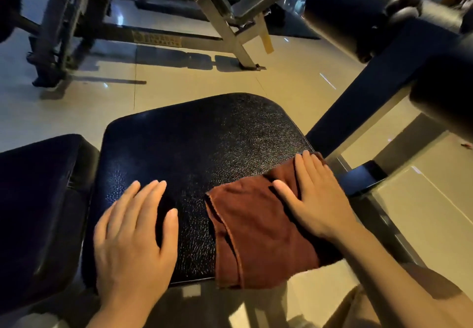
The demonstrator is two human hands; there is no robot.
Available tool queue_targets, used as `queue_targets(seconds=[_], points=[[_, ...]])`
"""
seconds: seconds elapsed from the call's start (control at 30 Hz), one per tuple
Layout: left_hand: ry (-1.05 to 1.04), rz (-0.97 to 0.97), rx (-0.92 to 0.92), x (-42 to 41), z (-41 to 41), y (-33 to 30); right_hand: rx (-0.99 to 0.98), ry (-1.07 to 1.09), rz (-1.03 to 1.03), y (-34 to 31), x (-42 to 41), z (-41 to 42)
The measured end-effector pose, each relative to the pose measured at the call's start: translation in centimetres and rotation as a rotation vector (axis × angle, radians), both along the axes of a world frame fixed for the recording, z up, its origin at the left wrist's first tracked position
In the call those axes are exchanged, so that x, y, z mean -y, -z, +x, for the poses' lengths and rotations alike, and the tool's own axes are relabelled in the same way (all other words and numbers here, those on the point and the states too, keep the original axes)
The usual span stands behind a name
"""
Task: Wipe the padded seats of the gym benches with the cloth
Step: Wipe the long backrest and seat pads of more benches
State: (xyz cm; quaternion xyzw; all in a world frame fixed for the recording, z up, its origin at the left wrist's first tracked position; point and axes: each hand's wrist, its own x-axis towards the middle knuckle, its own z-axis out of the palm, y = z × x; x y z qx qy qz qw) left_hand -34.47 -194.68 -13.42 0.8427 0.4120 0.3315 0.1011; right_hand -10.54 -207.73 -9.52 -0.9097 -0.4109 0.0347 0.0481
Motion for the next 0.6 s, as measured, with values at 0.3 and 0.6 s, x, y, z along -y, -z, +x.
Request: queue_targets(seconds=[0.3, 0.6], points=[[-0.023, 0.068, 0.072, -0.1, 0.4, 0.2, 0.068, -0.238, -0.069, 0.3, -14.8, 12.3], [-0.029, 0.049, 0.053, -0.4, 0.2, 0.3, 0.074, -0.176, -0.030, 1.2, -12.8, 4.6]])
